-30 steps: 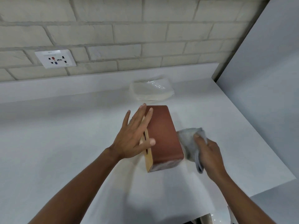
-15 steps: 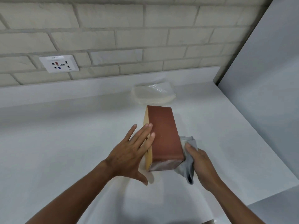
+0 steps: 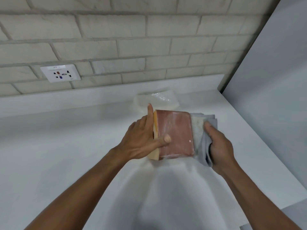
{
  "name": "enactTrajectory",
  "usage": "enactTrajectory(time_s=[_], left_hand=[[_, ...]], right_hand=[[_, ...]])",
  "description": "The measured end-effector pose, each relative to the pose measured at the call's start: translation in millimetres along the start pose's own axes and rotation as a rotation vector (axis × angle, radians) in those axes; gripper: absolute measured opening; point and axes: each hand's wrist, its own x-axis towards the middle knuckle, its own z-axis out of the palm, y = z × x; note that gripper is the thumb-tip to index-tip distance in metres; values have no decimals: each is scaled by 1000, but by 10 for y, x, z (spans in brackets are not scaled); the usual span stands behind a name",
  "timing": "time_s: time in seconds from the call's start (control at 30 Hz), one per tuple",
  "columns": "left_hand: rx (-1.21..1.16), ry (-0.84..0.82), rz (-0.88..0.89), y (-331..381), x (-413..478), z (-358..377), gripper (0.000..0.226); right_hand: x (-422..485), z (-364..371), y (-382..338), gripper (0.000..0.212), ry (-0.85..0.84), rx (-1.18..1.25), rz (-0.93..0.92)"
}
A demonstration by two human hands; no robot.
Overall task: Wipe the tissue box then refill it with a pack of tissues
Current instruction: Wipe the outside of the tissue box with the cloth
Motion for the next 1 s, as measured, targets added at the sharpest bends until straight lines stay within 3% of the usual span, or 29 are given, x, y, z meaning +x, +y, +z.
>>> enactTrajectory(time_s=[0.07,0.17,0.23,0.37,0.5,0.63,0.73,1.0], left_hand=[[-58,-21,-49,-32,28,18,151],[-223,-49,-122,-101,39,66,148],[-318,-41,-124,-141,46,82,142],[-549,-18,19,-160,-1,73,148],[-488,52,54,-211,-10,73,148],[-402,76,72,-245,11,105,160],[-434,71,49,-241,10,145,169],[-309,96,60,-265,63,85,152]], right_hand=[[31,46,-11,77,-115,-188,-57],[77,73,6,54,-119,-289,-83],[96,113,-2,51,-143,-359,-84],[163,167,-50,44,-128,-391,-73],[232,165,-114,62,-97,-428,-105],[308,169,-283,54,-50,-489,-236],[315,268,-369,35,-174,-722,-303],[345,588,-563,42,-334,-1105,-431]])
